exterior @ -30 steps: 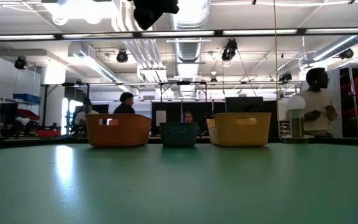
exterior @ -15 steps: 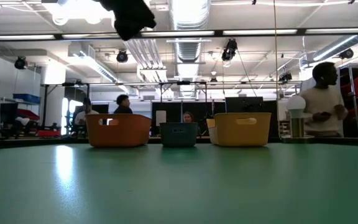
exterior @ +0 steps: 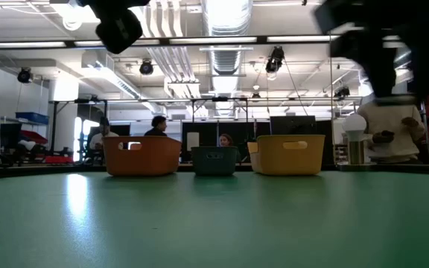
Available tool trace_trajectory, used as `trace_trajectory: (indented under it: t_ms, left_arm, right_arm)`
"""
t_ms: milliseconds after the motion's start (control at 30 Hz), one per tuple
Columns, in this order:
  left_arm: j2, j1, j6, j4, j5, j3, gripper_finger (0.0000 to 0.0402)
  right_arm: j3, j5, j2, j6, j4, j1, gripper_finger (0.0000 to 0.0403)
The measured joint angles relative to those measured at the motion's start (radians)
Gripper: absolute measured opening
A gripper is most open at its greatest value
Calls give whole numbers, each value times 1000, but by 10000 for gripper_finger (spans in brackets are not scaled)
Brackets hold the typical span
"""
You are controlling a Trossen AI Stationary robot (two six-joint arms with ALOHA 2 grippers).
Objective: Sort batteries
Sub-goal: Put the large black battery into the yellow bin
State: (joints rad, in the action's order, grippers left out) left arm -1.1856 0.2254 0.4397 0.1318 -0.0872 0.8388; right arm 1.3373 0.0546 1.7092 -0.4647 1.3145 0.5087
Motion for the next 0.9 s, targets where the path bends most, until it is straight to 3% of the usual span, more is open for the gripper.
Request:
trace_trajectory:
  t_ms: [367,600,900]
  left_arm:
    - [10,136,120,-44,1,-36,36]
    - [12,183,120,-43,73,-36,36]
    - [22,188,137,-43,106,-36,36]
  right_arm:
    - [233,138,0,197,-15,-397,235]
    - [309,130,1,268,-76,-649,232]
    - [290,47,27,378,-227,-879,230]
